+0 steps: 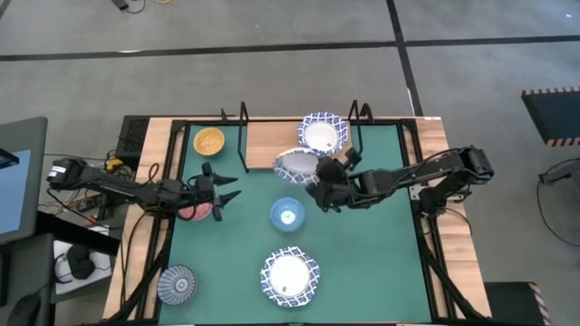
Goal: Place and stack bowls onto a shelf
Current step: Stack the white patterned bowl on top of the white patterned bowl on the shelf
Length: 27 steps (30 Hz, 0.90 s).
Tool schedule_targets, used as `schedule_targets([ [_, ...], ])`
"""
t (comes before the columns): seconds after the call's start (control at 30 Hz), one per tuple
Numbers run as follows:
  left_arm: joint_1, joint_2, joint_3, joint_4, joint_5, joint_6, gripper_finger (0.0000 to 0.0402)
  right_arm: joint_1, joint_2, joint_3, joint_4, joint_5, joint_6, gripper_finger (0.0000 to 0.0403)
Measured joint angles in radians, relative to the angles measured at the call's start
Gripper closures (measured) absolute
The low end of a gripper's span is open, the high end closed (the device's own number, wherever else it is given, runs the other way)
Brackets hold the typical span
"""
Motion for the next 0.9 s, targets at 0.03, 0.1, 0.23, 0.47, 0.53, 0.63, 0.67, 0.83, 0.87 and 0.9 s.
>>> schedule_targets([
  [0.03,0.000,0.022,0.003,0.028,0.003,0.024,0.0212,-0.002,0.000,0.000,0.026,0.029,-0.021,0.0369],
  [0.1,0.000,0.071,0.021,0.062,0.003,0.080,0.0212,-0.013,0.000,0.000,0.089,0.082,-0.070,0.0367],
  [0.23,0.019,0.187,0.094,0.172,0.002,0.226,0.0212,-0.055,0.000,0.000,0.190,0.092,-0.127,0.0364],
  [0.47,0.177,0.428,0.336,0.192,0.003,0.279,0.0212,-0.114,0.000,0.000,0.324,0.087,-0.260,0.0365],
  [0.53,0.232,0.494,0.414,0.149,-0.010,0.288,0.0212,-0.126,-0.001,0.000,0.363,0.079,-0.297,0.0365],
  [0.63,0.292,0.580,0.531,0.095,-0.043,0.314,0.0212,-0.127,-0.001,0.000,0.381,0.065,-0.313,0.0365],
  [0.67,0.307,0.601,0.565,0.076,-0.046,0.304,0.0212,-0.126,-0.001,0.000,0.381,0.065,-0.326,0.0365],
  [0.83,0.335,0.701,0.689,0.001,-0.045,0.272,0.0212,-0.117,-0.001,0.000,0.381,0.058,-0.407,0.0365],
  [0.87,0.338,0.715,0.703,-0.004,-0.056,0.271,0.0212,-0.117,-0.001,0.002,0.380,0.058,-0.411,0.0365],
  [0.9,0.342,0.728,0.717,-0.008,-0.067,0.272,0.0215,-0.117,-0.001,0.005,0.380,0.058,-0.421,0.0365],
])
